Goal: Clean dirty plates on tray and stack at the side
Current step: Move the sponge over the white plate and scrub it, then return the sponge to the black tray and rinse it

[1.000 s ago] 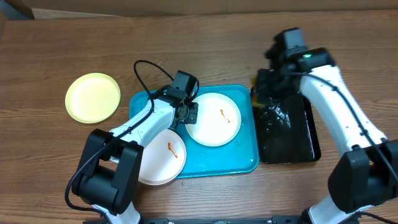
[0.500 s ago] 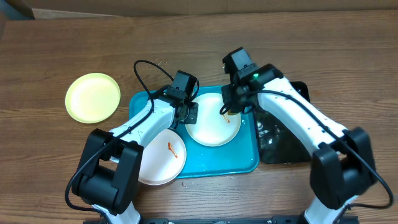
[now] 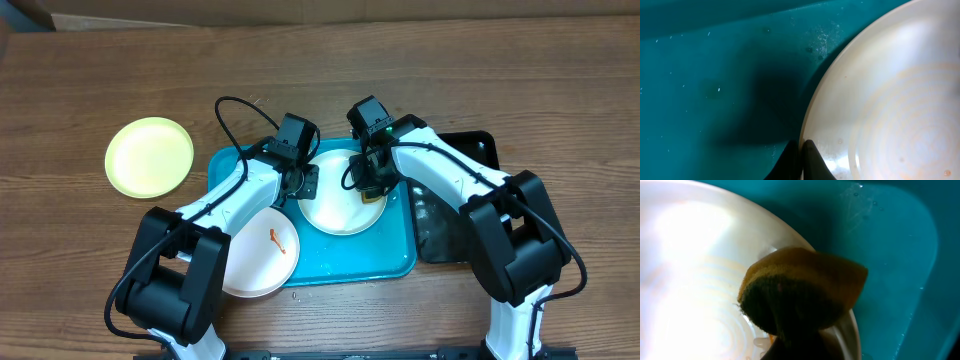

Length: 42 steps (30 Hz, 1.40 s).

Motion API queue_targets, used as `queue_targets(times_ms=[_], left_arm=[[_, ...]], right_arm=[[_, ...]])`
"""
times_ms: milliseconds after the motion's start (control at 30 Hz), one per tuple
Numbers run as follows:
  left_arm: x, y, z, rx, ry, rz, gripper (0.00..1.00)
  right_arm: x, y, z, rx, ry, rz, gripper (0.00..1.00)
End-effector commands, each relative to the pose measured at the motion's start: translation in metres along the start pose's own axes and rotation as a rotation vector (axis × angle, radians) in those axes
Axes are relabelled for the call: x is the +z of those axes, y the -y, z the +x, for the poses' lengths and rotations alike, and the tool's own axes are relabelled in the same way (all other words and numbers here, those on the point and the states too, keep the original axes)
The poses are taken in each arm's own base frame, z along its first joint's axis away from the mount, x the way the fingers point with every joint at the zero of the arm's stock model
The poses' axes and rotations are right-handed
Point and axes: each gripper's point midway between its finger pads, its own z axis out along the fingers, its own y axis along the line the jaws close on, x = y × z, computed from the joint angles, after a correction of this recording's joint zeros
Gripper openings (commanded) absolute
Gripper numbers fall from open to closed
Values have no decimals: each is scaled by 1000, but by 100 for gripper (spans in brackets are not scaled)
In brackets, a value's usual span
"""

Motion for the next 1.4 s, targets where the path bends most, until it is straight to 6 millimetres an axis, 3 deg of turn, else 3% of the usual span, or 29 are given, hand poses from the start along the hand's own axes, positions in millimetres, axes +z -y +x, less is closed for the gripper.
queue_targets(times_ms=[0, 467, 567, 700, 833, 967, 1133, 1200, 1367], left_arm=[[5, -4, 3, 12, -6, -30, 4], [5, -4, 3, 12, -6, -30, 4], [5, -4, 3, 12, -6, -30, 4], [5, -4, 3, 12, -8, -31, 4], [5, -5, 4, 13, -11, -31, 4], [5, -5, 4, 13, -10, -31, 4], [5, -4, 3, 12, -8, -31, 4], [5, -4, 3, 12, -8, -30, 4], [5, -4, 3, 12, -8, -31, 4]], right_arm=[[15, -6, 12, 3, -60, -29, 4], [2, -74, 30, -5, -168, -401, 4], [-13, -82, 20, -5, -163, -496, 4], [-50, -85, 0, -44, -132, -636, 4], [-81, -48, -15, 5, -112, -568, 4], [-91, 27, -9, 110, -115, -304, 4], [-88, 107, 9, 227, -167, -52, 4], [-85, 127, 16, 258, -180, -4, 4], [-65, 156, 25, 299, -178, 82, 4]])
